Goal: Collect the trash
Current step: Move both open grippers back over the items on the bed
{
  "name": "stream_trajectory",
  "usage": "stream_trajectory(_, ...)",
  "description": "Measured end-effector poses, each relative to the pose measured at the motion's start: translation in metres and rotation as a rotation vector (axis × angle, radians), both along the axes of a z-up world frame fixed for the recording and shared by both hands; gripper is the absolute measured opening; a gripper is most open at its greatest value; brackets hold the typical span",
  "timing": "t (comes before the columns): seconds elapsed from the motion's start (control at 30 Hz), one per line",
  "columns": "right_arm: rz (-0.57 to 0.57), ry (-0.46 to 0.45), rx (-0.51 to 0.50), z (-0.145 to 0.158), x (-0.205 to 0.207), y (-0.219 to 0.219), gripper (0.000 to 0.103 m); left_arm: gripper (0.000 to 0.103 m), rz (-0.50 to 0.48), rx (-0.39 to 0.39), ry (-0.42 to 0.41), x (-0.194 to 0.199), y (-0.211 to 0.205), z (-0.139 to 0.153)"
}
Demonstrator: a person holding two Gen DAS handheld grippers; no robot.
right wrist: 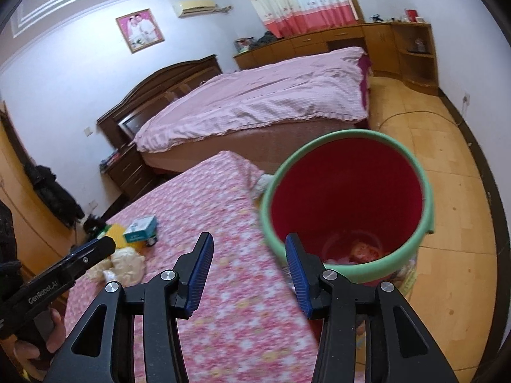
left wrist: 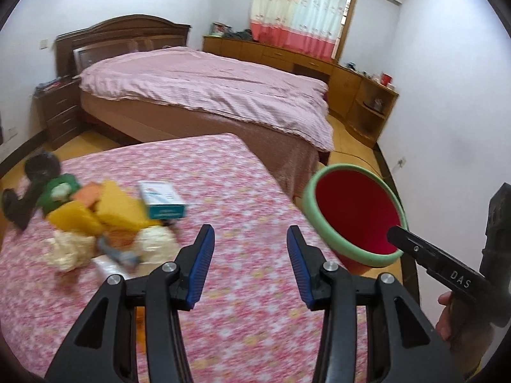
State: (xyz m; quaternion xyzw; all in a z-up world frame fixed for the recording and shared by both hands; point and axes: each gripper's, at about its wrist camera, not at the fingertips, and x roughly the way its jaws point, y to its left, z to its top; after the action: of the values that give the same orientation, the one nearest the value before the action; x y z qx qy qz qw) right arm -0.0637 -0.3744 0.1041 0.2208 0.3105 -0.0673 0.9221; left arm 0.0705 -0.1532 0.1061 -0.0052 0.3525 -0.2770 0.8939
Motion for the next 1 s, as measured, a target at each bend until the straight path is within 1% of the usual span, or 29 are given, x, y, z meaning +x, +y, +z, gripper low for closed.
stream_trajectory(0.13,0.040,0.009,0.000,0.000,0.009,0.018,0.049,0.047,0.066,-0.008,0.005,0.002,0.031,0.001)
stream_trajectory(0.27,0.070,0.024,0.017,-0.002,0.015,0.033,0.051,0.047,0.117,0.011,-0.011,0.004,0.056,0.001)
stream_trajectory(0.47,0.080,0.044,0.026,-0.005,0.019,0.054,0.053,0.047,0.195,0.011,-0.001,0.008,0.092,-0.002)
stream_trajectory(0.53,0.076,0.046,0.022,-0.005,0.020,0.058,0.059,0.047,0.215,0.015,0.000,0.010,0.105,-0.005)
stream_trajectory(0.57,0.069,0.045,0.018,-0.006,0.020,0.060,0.064,0.047,0.228,0.021,0.000,0.012,0.110,-0.006)
stream_trajectory(0.6,0.065,0.045,0.018,-0.006,0.021,0.062,0.066,0.047,0.240,0.027,0.001,0.015,0.114,-0.008)
stream_trajectory(0.7,0.072,0.049,0.020,-0.009,0.024,0.066,0.066,0.048,0.284,0.042,0.009,0.024,0.129,-0.016)
stream_trajectory(0.73,0.071,0.056,0.016,-0.011,0.028,0.067,0.066,0.050,0.296,0.045,0.015,0.029,0.134,-0.020)
stream_trajectory(0.83,0.066,0.069,0.020,-0.016,0.038,0.072,0.066,0.050,0.331,0.060,0.048,0.042,0.146,-0.029)
stream_trajectory(0.93,0.058,0.095,0.026,-0.023,0.049,0.076,0.066,0.050,0.384,0.111,0.090,0.058,0.158,-0.040)
stream_trajectory(1.0,0.059,0.112,0.034,-0.028,0.055,0.079,0.066,0.050,0.395,0.116,0.100,0.065,0.164,-0.045)
